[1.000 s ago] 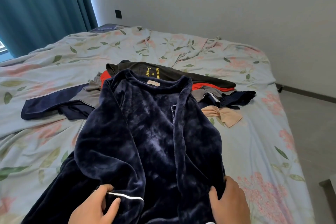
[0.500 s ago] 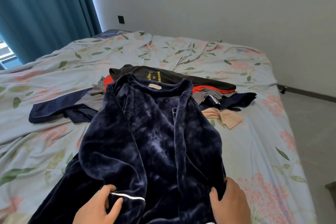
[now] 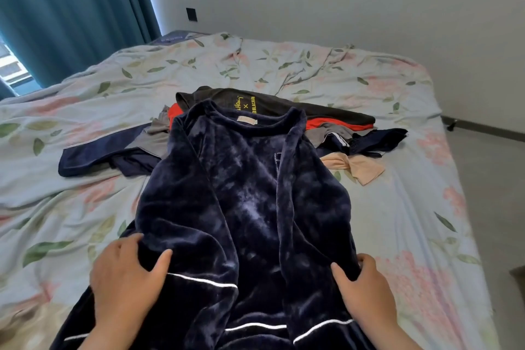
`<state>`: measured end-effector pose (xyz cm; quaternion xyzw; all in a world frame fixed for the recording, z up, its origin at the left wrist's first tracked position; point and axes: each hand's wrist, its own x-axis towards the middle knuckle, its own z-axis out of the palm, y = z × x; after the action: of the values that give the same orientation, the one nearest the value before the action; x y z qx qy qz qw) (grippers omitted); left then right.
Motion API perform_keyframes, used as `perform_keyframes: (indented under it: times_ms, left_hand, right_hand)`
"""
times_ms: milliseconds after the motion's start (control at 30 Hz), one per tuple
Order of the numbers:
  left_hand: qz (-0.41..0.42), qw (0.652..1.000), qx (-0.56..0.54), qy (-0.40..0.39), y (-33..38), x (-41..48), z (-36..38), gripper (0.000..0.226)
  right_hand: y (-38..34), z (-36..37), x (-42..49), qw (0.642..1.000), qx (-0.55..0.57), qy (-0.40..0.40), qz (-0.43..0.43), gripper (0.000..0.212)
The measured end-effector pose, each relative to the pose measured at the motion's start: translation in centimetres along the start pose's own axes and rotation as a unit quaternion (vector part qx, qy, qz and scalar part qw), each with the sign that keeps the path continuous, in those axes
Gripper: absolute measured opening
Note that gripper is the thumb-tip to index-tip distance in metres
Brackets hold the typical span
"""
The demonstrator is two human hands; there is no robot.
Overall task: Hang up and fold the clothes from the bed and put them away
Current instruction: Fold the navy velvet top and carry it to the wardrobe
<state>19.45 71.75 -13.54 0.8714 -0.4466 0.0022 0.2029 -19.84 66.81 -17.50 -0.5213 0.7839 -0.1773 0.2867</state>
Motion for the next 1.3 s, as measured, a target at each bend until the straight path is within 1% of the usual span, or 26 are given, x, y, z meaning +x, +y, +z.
perform_keyframes:
  times_ms: [33, 67, 100, 167, 233, 267, 300, 333, 367, 400, 433, 467, 533, 567, 600, 633, 667, 700, 767, 800, 933, 1033, 1133, 1200, 1233, 1300]
  left_hand:
    - [-0.059, 0.998, 0.011, -0.024, -0.7, 1.1, -0.4, 0.071]
    - [-0.113, 0.991, -0.008, -0.077, -1.2, 2.0, -0.8, 0.08]
    - [-0.145, 0.977, -0.042, -0.149, -1.7, 2.6, -1.1, 0.079]
    - [-0.127, 0.946, -0.12, -0.272, -2.6, 3.2, -1.5, 0.066]
    - [-0.111, 0.93, -0.154, -0.316, -2.5, 3.2, -2.0, 0.073]
    - [-0.098, 0.945, -0.124, -0.286, -2.1, 3.2, -2.2, 0.078]
    - [-0.068, 0.975, -0.061, -0.203, -1.5, 3.0, -2.3, 0.078]
    - [-0.014, 0.994, -0.006, -0.107, -0.3, 2.9, -2.1, 0.069]
    - [0.06, 0.997, -0.002, -0.038, 2.1, 2.6, -2.1, 0.057]
    - [0.142, 0.989, -0.039, -0.022, 5.3, 2.2, -1.9, 0.048]
    - [0.193, 0.973, -0.098, -0.077, 8.9, 1.9, -1.7, 0.044]
    - [0.2, 0.953, -0.155, -0.165, 12.7, 1.6, -1.3, 0.046]
    - [0.126, 0.898, -0.255, -0.334, 19.8, 1.0, -0.2, 0.062]
    - [0.07, 0.87, -0.286, -0.395, 22.7, 1.0, 0.4, 0.067]
    - [0.024, 0.844, -0.298, -0.444, 25.2, 0.9, 1.0, 0.073]
    - [0.004, 0.832, -0.283, -0.478, 27.1, 0.5, 1.6, 0.083]
    - [0.012, 0.833, -0.241, -0.498, 28.3, 0.2, 2.3, 0.09]
    - [0.05, 0.845, -0.176, -0.502, 29.0, -0.3, 3.0, 0.084]
    - [0.129, 0.881, -0.075, -0.449, 29.1, -0.7, 4.2, 0.042]
    - [0.131, 0.891, -0.077, -0.427, 28.7, -0.5, 4.5, 0.028]
    - [0.033, 0.895, -0.266, -0.356, 25.9, 3.7, 2.1, 0.008]
    - [-0.027, 0.893, -0.353, -0.279, 21.5, 8.8, -2.2, 0.012]
    - [-0.082, 0.896, -0.387, -0.2, 14.1, 12.8, -4.7, 0.018]
    - [-0.132, 0.909, -0.362, -0.16, 8.1, 13.7, -4.8, 0.021]
    - [-0.145, 0.922, -0.326, -0.148, 5.1, 13.4, -4.6, 0.018]
    - [-0.162, 0.938, -0.269, -0.149, 0.2, 11.7, -3.7, 0.023]
  right_hand:
    - [-0.2, -0.6, 0.2, 0.999, 0.023, -0.027, 0.009, 0.041]
    - [-0.5, -1.1, 0.4, 0.997, 0.044, -0.054, 0.014, 0.038]
    - [-0.7, -1.5, 0.6, 0.995, 0.061, -0.08, 0.016, 0.033]
    - [-1.2, -2.3, 1.0, 0.985, 0.102, -0.14, 0.025, 0.03]
    - [-1.8, -3.1, 1.1, 0.965, 0.166, -0.203, 0.033, 0.043]
    - [-2.4, -3.6, 1.0, 0.953, 0.195, -0.228, 0.027, 0.052]
    - [-3.2, -4.1, 0.8, 0.943, 0.218, -0.25, 0.013, 0.06]
    - [-4.1, -4.4, 0.7, 0.935, 0.232, -0.269, -0.008, 0.066]
    - [-5.0, -4.7, 0.5, 0.928, 0.239, -0.284, -0.033, 0.071]
    - [-5.9, -4.8, 0.2, 0.924, 0.238, -0.294, -0.06, 0.074]
    - [-6.6, -4.9, -0.2, 0.922, 0.229, -0.301, -0.083, 0.077]
    - [-7.2, -4.8, -0.6, 0.921, 0.219, -0.306, -0.102, 0.079]
    - [-7.6, -4.7, -1.3, 0.914, 0.214, -0.319, -0.13, 0.082]
    - [-7.7, -4.7, -1.7, 0.908, 0.214, -0.332, -0.137, 0.082]
    - [-7.7, -4.7, -2.0, 0.903, 0.21, -0.347, -0.141, 0.082]
    - [-7.6, -4.9, -2.4, 0.9, 0.2, -0.36, -0.143, 0.082]
    - [-7.4, -5.0, -2.7, 0.899, 0.181, -0.372, -0.142, 0.085]
    - [-7.2, -5.2, -3.0, 0.901, 0.153, -0.381, -0.141, 0.091]
    - [-7.0, -5.3, -3.6, 0.901, 0.093, -0.394, -0.156, 0.104]
    - [-7.2, -5.2, -4.0, 0.897, 0.088, -0.4, -0.165, 0.105]
    - [-11.3, -4.1, -5.2, 0.881, 0.209, -0.37, -0.21, 0.094]
    - [-17.2, -1.0, -7.0, 0.866, 0.259, -0.344, -0.253, 0.089]
    - [-21.4, 3.3, -10.0, 0.842, 0.24, -0.404, -0.266, 0.082]
    - [-22.3, 5.7, -11.9, 0.833, 0.181, -0.462, -0.244, 0.081]
    - [-22.1, 6.6, -12.3, 0.838, 0.156, -0.466, -0.236, 0.075]
    - [-21.3, 8.0, -12.3, 0.862, 0.159, -0.423, -0.229, 0.05]
